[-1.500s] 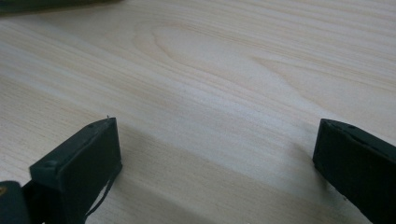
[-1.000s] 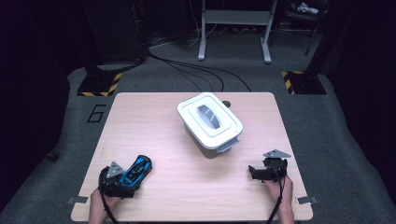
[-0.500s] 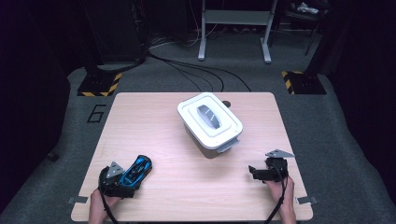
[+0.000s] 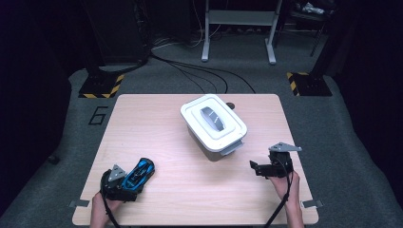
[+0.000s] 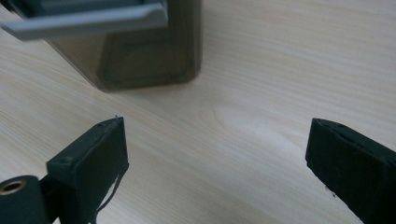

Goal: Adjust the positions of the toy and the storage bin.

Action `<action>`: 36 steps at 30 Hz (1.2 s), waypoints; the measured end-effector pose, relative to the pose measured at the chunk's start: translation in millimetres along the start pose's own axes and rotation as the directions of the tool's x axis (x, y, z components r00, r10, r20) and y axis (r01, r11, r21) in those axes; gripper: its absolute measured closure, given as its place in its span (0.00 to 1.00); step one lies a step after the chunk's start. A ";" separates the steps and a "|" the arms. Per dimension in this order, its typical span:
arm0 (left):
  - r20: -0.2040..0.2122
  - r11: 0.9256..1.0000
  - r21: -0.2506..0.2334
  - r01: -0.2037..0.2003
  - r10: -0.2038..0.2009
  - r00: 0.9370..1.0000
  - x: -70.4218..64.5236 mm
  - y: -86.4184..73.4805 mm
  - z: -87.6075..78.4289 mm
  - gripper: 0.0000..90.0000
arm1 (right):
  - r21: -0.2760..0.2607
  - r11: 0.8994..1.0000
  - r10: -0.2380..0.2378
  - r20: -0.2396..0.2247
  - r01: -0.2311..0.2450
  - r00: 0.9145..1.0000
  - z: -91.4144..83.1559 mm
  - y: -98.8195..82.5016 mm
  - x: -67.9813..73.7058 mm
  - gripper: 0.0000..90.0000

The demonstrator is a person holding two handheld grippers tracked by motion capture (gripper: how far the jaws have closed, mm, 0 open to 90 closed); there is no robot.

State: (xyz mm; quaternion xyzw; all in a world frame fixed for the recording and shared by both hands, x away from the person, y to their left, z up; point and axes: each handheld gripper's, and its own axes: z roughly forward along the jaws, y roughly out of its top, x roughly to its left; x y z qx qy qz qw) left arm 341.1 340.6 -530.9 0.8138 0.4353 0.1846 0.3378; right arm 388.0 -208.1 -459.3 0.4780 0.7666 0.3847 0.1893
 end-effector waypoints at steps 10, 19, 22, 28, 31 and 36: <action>-0.004 1.000 -0.007 0.001 -0.001 1.000 -0.3 -0.4 0.6 0.00 | -0.052 0.998 -0.044 -0.033 0.042 0.998 -11.8 45.0 9.6 0.09; 0.001 1.000 -0.001 -0.001 0.001 1.000 -0.2 0.0 0.0 0.00 | -0.035 0.998 -0.047 -0.051 0.045 0.998 5.5 89.6 12.6 0.20; 0.004 1.000 0.003 -0.005 0.005 1.000 0.1 0.2 -0.3 0.00 | -0.014 0.999 -0.043 -0.054 0.042 0.998 15.8 101.1 10.8 0.28; 0.003 1.000 -0.001 -0.002 0.002 1.000 -0.1 0.0 0.1 0.00 | 0.002 1.000 -0.023 -0.048 0.023 0.999 27.6 114.1 6.3 0.44; 0.002 1.000 -0.001 -0.002 0.002 1.000 -0.1 0.0 0.1 0.00 | 0.014 1.000 -0.017 -0.051 0.018 0.999 32.9 116.1 2.3 0.51; 0.001 1.000 -0.006 0.004 -0.004 1.000 -0.4 -0.1 0.4 0.00 | 0.033 0.999 0.004 -0.058 -0.002 0.998 39.5 117.6 0.1 0.61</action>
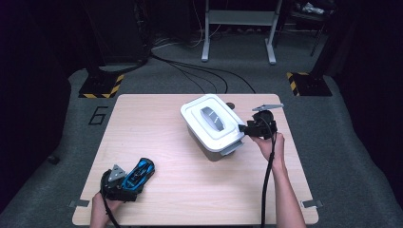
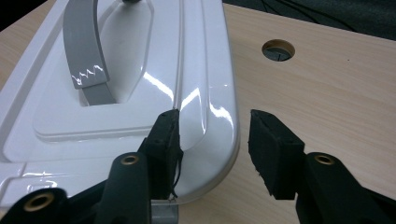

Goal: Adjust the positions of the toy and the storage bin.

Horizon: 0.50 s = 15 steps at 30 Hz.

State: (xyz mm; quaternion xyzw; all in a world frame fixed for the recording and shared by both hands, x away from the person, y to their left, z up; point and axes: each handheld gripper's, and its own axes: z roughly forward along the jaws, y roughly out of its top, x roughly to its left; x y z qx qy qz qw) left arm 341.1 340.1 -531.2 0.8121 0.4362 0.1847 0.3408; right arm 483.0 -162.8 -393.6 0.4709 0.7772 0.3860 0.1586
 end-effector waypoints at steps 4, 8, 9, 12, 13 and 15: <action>0.000 1.000 0.000 0.000 0.000 1.000 0.0 0.0 0.0 0.00 | -0.001 1.000 0.011 -0.010 -0.011 1.000 3.6 0.1 -2.2 0.67; 0.000 1.000 -0.001 0.001 -0.001 1.000 0.0 0.0 0.0 0.00 | -0.001 0.999 0.032 -0.007 -0.032 0.999 6.3 0.3 -2.9 0.70; 0.000 1.000 -0.001 0.000 0.000 1.000 0.0 0.0 0.0 0.00 | 0.001 0.999 0.039 -0.011 -0.039 0.999 6.4 0.4 -2.8 0.70; 0.001 1.000 0.005 -0.007 0.007 1.000 0.4 0.0 -0.4 0.00 | 0.002 0.999 0.037 -0.010 -0.037 0.999 6.6 0.6 -2.3 0.71; 0.001 1.000 0.003 -0.005 0.005 1.000 0.2 0.0 -0.3 0.00 | 0.003 0.999 0.038 -0.009 -0.038 0.999 6.5 0.6 -2.1 0.71; 0.001 1.000 0.004 -0.006 0.006 1.000 0.3 0.0 -0.3 0.00 | 0.006 0.999 0.040 -0.006 -0.040 0.999 6.4 0.7 -1.6 0.71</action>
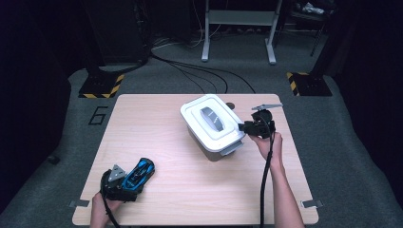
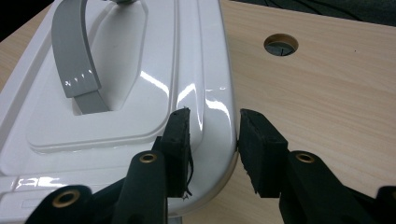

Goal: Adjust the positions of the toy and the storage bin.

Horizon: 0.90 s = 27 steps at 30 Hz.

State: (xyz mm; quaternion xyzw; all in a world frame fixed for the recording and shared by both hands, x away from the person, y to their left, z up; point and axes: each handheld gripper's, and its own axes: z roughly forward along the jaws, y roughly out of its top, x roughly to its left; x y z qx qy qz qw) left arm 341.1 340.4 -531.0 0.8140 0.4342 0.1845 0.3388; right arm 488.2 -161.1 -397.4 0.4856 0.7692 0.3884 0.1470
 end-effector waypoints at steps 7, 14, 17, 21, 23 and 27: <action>0.002 1.000 0.006 -0.007 0.007 1.000 0.3 0.2 -0.5 0.00 | 0.010 1.000 0.024 -0.019 -0.024 1.000 -2.9 -2.9 6.0 0.70; 0.002 1.000 0.006 -0.006 0.006 1.000 0.3 0.2 -0.5 0.00 | 0.001 1.000 0.025 -0.050 -0.025 0.998 -4.9 -9.0 17.1 0.69; 0.003 1.000 0.002 0.001 -0.001 1.000 0.0 0.1 -0.2 0.00 | 0.003 1.000 0.030 -0.066 -0.030 0.997 -5.2 -10.7 21.7 0.69; 0.001 1.000 -0.002 0.003 -0.003 1.000 -0.2 0.0 0.2 0.00 | -0.003 1.000 0.013 -0.081 -0.013 0.997 -4.3 -12.7 28.9 0.68; 0.001 1.000 -0.003 0.003 -0.003 1.000 -0.2 0.0 0.2 0.00 | -0.001 1.000 0.006 -0.086 -0.006 0.996 -3.8 -13.0 32.5 0.68; 0.001 1.000 -0.003 0.003 -0.003 1.000 -0.2 0.0 0.2 0.00 | 0.005 1.000 -0.014 -0.097 0.015 0.995 -2.1 -12.9 41.3 0.68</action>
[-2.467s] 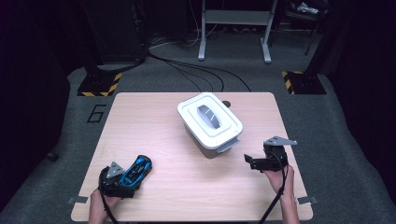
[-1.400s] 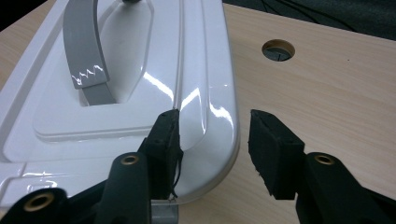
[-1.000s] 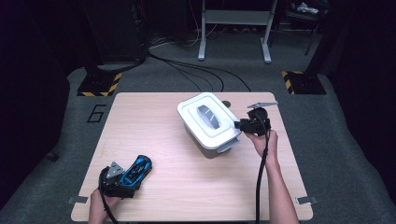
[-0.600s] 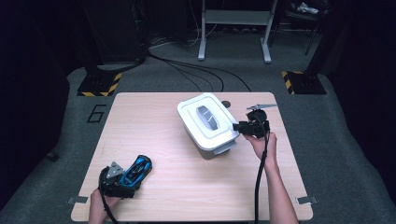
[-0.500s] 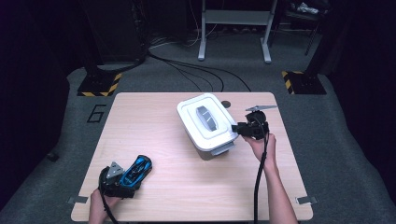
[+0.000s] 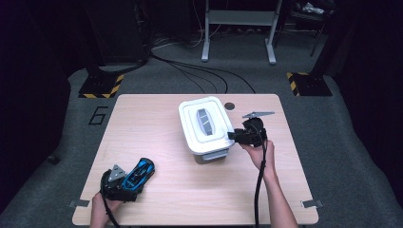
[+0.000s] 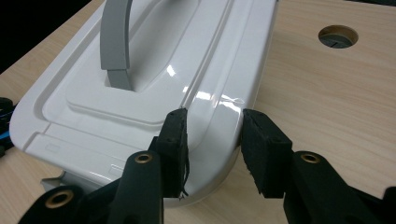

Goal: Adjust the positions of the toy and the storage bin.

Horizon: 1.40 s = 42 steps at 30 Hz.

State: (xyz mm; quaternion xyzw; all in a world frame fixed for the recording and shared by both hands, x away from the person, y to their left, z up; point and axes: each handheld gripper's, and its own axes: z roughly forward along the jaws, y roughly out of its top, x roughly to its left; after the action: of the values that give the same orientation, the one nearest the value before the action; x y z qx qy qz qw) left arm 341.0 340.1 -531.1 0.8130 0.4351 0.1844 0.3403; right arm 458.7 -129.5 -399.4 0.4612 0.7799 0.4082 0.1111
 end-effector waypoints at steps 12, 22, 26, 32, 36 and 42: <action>0.004 1.000 0.005 -0.003 0.003 1.000 0.1 0.2 -0.4 0.00 | -0.023 1.000 0.001 -0.008 -0.001 1.000 1.1 5.6 7.2 0.67; 0.005 1.000 0.004 -0.004 0.004 1.000 0.2 0.3 -0.4 0.00 | 0.018 1.000 0.014 -0.023 -0.013 1.000 11.5 8.6 4.0 0.70; 0.004 1.000 0.004 -0.003 0.003 1.000 0.1 0.2 -0.3 0.00 | 0.014 1.000 0.018 -0.024 -0.018 1.000 11.6 7.7 6.6 0.70; 0.005 1.000 0.006 -0.003 0.003 1.000 0.2 0.3 -0.5 0.00 | 0.014 1.000 0.010 -0.036 -0.010 0.999 11.5 7.5 15.6 0.70; 0.005 1.000 0.005 -0.003 0.003 1.000 0.1 0.3 -0.4 0.00 | 0.014 1.000 -0.006 -0.048 0.007 0.999 14.0 8.0 25.0 0.69; 0.004 1.000 0.006 -0.004 0.004 1.000 0.2 0.3 -0.5 0.00 | 0.013 0.999 -0.036 -0.061 0.037 0.997 19.3 10.6 38.8 0.68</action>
State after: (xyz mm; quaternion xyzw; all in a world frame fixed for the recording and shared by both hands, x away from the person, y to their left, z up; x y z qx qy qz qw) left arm 341.0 340.4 -530.6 0.8152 0.4333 0.1820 0.3385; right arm 454.6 -85.1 -396.0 0.4348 0.7941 0.4146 0.0916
